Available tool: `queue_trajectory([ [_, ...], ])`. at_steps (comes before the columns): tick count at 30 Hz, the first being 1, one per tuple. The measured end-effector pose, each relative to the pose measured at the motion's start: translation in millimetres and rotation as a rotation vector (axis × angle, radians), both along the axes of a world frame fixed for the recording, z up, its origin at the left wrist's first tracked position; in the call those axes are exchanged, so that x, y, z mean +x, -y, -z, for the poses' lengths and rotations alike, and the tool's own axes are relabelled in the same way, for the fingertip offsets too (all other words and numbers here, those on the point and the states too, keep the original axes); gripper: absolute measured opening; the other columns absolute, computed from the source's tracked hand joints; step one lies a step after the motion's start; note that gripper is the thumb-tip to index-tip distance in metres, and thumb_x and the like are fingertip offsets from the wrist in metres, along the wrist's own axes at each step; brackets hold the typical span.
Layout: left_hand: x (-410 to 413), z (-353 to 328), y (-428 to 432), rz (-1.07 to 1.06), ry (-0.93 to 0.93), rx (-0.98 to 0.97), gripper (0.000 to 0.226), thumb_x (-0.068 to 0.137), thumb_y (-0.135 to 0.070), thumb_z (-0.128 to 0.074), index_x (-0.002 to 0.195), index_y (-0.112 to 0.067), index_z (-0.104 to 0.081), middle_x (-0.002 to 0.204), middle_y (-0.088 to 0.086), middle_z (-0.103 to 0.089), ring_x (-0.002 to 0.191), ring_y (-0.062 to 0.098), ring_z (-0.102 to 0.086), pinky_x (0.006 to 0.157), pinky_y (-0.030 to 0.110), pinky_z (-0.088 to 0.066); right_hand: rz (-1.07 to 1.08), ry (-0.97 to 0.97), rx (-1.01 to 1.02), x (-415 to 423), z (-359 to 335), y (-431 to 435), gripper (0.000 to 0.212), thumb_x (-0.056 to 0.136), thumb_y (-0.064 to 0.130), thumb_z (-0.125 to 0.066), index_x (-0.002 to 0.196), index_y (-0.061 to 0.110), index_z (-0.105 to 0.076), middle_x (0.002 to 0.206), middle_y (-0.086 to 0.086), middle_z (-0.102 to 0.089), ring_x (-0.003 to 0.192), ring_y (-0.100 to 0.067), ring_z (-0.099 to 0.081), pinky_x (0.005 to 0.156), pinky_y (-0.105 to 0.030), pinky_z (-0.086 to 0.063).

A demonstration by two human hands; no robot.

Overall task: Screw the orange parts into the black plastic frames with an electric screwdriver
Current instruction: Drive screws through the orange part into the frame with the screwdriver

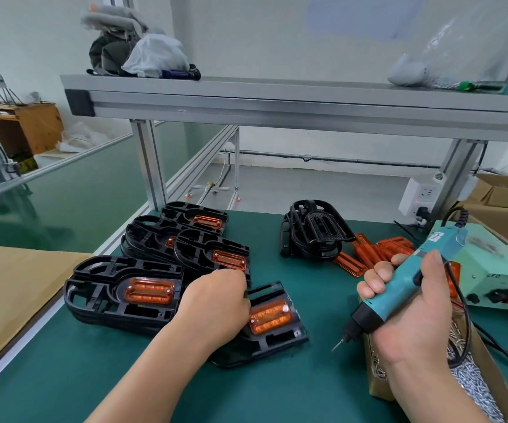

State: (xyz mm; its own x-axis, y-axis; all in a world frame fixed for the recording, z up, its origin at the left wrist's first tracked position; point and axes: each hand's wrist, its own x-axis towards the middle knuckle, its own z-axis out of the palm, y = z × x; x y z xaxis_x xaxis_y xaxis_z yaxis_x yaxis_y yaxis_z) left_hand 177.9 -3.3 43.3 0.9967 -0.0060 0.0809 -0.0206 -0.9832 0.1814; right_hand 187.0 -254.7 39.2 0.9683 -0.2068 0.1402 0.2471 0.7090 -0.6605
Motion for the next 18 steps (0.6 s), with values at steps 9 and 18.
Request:
queue_trajectory([
  [9, 25, -32, -16, -0.078, 0.127, 0.025, 0.009, 0.102, -0.025, -0.055, 0.099, -0.023, -0.062, 0.089, -0.006, -0.065, 0.081, 0.018, -0.064, 0.066, 0.033, -0.05, 0.019, -0.025, 0.006, 1, 0, 0, 0.04, 0.102, 0.056, -0.057, 0.09, 0.018, -0.058, 0.075, -0.003, -0.047, 0.062, -0.016, -0.044, 0.055, -0.025, -0.045],
  [18, 120, -74, -16, -0.129, 0.104, 0.155, 0.016, 0.094, -0.009, -0.055, 0.079, -0.014, -0.054, 0.082, 0.003, -0.06, 0.073, 0.024, -0.06, 0.053, 0.031, -0.038, 0.01, -0.045, 0.025, 0, -2, -1, 0.04, 0.099, 0.057, -0.058, 0.091, 0.018, -0.058, 0.075, -0.003, -0.046, 0.061, -0.016, -0.043, 0.053, -0.026, -0.045],
])
